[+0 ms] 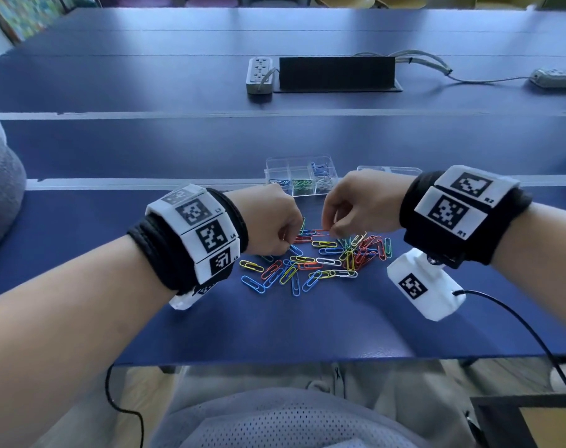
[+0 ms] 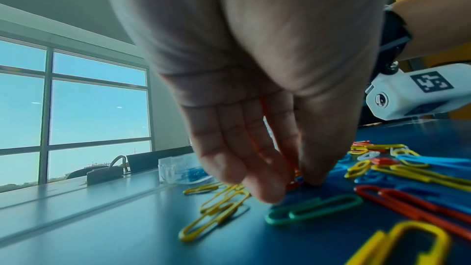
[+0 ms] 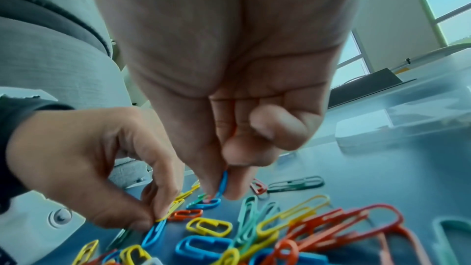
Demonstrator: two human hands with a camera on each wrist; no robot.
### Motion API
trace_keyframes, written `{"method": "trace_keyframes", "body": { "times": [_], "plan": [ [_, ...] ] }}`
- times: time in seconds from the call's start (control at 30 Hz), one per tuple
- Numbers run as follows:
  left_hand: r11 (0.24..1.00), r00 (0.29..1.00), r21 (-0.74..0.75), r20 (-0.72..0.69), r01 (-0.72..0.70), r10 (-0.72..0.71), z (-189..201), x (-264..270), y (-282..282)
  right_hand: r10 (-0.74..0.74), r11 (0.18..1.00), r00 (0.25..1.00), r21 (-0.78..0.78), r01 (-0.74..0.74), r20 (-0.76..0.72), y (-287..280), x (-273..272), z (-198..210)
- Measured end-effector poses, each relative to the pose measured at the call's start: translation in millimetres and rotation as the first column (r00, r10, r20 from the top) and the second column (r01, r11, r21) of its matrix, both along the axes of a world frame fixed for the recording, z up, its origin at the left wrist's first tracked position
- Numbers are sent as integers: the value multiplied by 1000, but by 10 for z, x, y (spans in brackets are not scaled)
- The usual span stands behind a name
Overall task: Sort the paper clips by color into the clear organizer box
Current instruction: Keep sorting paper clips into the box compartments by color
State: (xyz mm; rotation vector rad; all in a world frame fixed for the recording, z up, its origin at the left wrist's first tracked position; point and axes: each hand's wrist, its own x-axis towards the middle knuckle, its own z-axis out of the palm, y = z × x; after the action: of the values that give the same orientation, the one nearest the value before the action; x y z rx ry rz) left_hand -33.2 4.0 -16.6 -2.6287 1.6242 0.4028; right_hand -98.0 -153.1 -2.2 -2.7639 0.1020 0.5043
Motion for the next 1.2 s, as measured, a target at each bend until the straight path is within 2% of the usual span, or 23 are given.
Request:
{"method": "trace_keyframes", "body": {
  "times": [0.2,0.3,0.4,0.53,0.6,0.7,0.77,0.9,1.07,1.2],
  "plan": [
    [999,998,-29,-56,-13,11,2,62,-27,-25,987,998,157,35,-64,-114,26,-59],
    [998,998,39,-41,51,-49,-5,58,-77,-58,982,998,179,62,-30,-137,14,-64],
    [997,998,50,-27,65,-64,-25,47,-95,-12,996,1000,91,12,4,-61,-58,-28],
    [998,998,13,-22,58,-57,-29,38,-59,156,971,988,-186,-149,23,125,-186,-39],
    [999,999,-18,-34,41,-42,-28,27,-42,162,951,985,-276,-140,57,161,-190,-60],
    [994,997,-97,-64,-45,39,-3,30,-31,127,947,991,-303,-109,39,172,-177,-45],
    [986,994,-134,-62,-99,92,34,34,-47,159,942,987,-303,-144,25,166,-188,-37],
    [988,992,-93,-38,-126,123,81,45,-72,228,928,974,-307,-211,18,162,-200,-62],
    [967,965,-131,-179,-217,192,40,95,-67,236,929,971,-299,-217,30,156,-161,-41],
    [964,967,-151,-168,-218,192,12,47,-134,267,920,962,-311,-238,52,158,-141,-55]
  ]
}}
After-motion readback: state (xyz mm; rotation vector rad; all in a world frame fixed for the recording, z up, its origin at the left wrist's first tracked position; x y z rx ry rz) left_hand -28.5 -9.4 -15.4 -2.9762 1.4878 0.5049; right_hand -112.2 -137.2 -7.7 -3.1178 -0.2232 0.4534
